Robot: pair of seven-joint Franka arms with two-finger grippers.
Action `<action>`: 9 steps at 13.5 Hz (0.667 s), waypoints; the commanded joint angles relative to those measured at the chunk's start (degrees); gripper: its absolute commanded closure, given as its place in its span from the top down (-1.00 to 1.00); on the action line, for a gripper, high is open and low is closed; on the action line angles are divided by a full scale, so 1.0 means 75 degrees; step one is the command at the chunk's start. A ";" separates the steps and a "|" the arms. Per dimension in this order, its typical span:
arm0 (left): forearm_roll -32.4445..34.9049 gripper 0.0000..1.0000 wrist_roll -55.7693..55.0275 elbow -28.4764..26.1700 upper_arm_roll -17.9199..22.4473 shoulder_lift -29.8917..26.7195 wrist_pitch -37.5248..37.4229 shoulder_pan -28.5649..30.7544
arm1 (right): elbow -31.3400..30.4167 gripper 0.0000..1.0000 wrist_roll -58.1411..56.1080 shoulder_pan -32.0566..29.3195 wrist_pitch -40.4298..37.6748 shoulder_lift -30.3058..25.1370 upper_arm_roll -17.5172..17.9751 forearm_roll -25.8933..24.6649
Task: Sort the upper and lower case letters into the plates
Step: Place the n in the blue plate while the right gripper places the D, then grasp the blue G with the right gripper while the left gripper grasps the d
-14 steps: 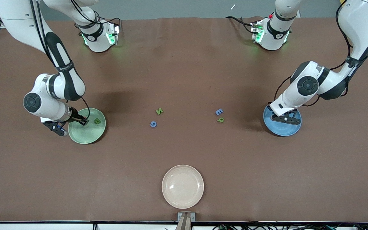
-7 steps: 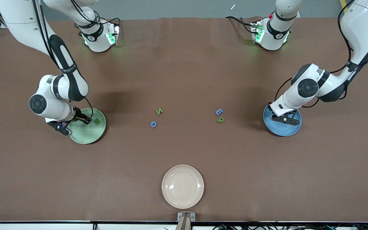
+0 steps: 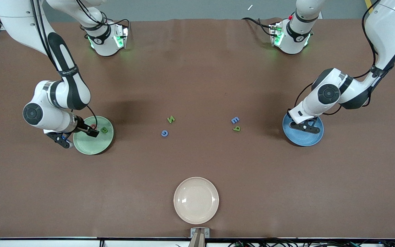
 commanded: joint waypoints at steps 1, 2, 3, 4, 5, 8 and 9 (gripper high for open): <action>0.0220 -0.73 -0.0122 -0.0074 -0.0042 0.0077 0.0083 0.0085 | 0.0144 1.00 0.1285 0.0870 -0.0141 -0.0245 0.0006 -0.0013; 0.0220 -0.73 -0.0122 -0.0074 -0.0042 0.0077 0.0083 0.0085 | 0.0378 1.00 0.1637 0.1234 -0.0315 -0.0187 0.0006 -0.0013; 0.0231 -0.69 -0.0122 -0.0074 -0.0030 0.0089 0.0083 0.0085 | 0.0612 1.00 0.1861 0.1574 -0.0387 -0.0163 0.0018 -0.0001; 0.0231 -0.68 -0.0110 -0.0074 -0.0030 0.0089 0.0083 0.0085 | 0.0742 1.00 0.1794 0.1948 -0.0387 -0.0128 0.0018 -0.0001; 0.0243 -0.67 -0.0110 -0.0074 -0.0007 0.0089 0.0083 0.0085 | 0.0883 1.00 0.1770 0.2161 -0.0353 0.0023 0.0018 0.0011; 0.0313 -0.52 -0.0110 -0.0074 0.0028 0.0112 0.0083 0.0085 | 0.1503 1.00 0.1875 0.2840 -0.0329 0.0597 0.0065 0.0069; 0.0313 -0.28 -0.0098 -0.0063 0.0028 0.0124 0.0083 0.0085 | 0.1656 1.00 0.1887 0.2982 -0.0294 0.0761 0.0053 0.0313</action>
